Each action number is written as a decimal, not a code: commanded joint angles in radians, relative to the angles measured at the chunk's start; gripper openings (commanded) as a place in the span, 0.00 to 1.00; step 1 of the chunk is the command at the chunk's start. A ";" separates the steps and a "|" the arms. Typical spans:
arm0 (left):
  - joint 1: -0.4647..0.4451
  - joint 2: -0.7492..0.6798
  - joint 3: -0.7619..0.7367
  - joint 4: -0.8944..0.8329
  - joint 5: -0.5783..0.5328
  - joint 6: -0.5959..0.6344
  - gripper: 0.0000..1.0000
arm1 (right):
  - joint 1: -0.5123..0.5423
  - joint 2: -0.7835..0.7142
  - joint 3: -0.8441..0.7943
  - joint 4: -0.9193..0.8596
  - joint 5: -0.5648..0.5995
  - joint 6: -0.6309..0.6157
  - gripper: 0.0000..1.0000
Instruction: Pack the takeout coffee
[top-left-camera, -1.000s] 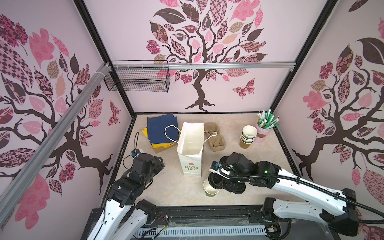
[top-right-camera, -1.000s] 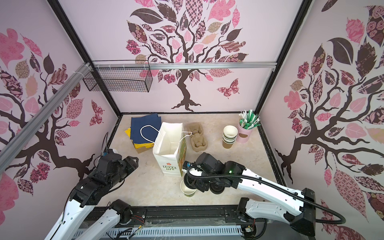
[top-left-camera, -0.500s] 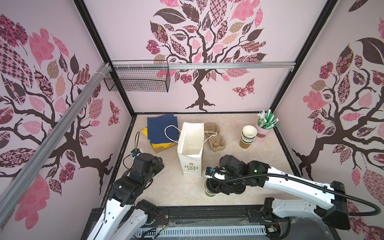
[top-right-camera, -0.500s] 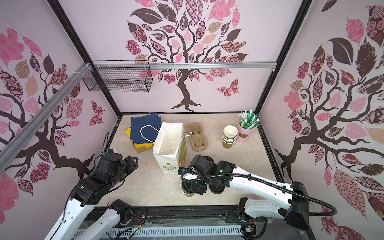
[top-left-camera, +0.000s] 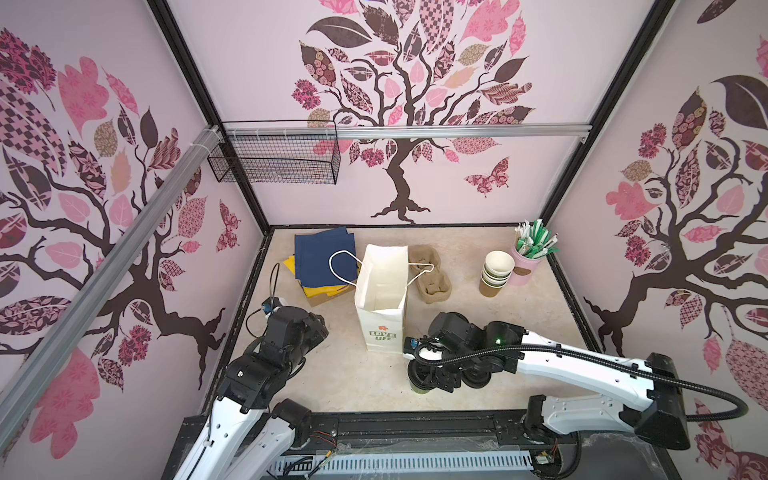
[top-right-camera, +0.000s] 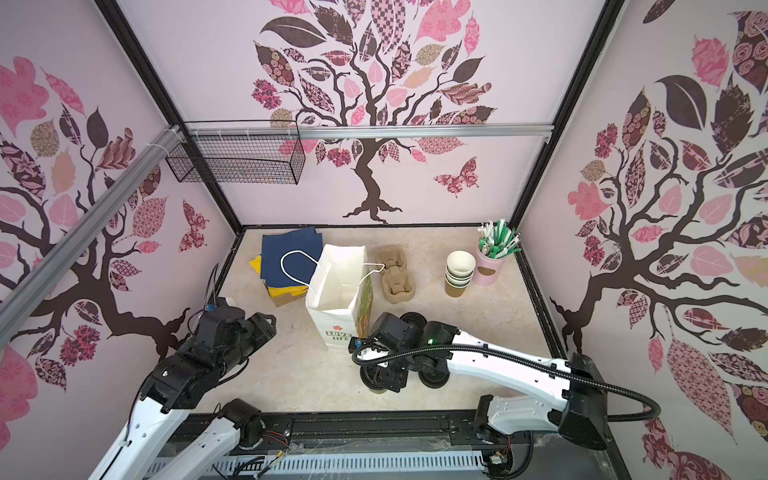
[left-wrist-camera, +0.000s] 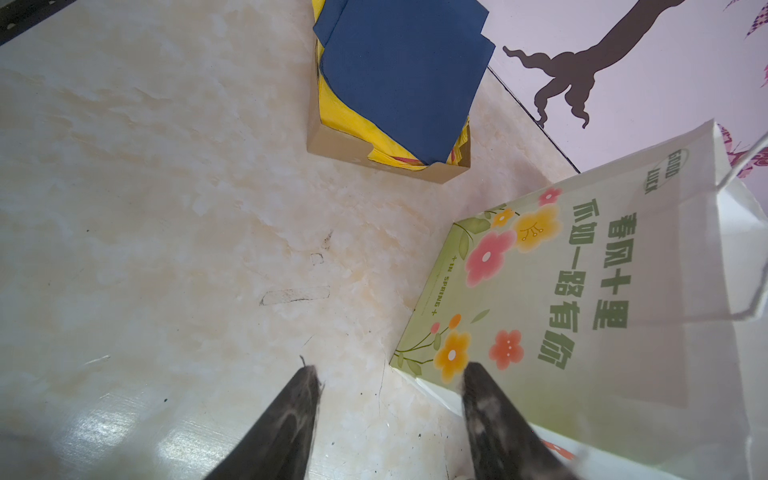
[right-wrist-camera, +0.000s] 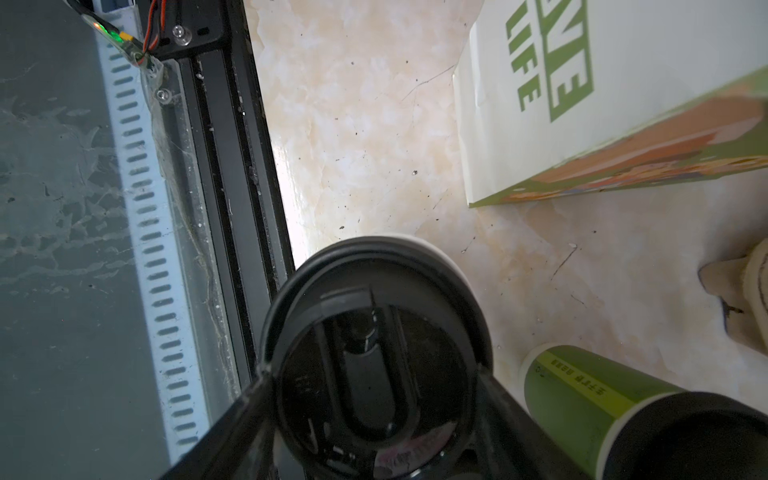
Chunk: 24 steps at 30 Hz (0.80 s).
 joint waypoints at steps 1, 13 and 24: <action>0.003 -0.008 -0.024 -0.012 -0.010 0.018 0.59 | 0.008 0.024 0.037 -0.004 0.008 0.015 0.73; 0.003 -0.006 -0.027 -0.005 -0.008 0.016 0.59 | 0.011 0.050 0.054 -0.040 0.027 0.015 0.73; 0.003 -0.006 -0.029 -0.002 -0.006 0.015 0.59 | 0.011 0.070 0.049 -0.041 0.027 0.028 0.73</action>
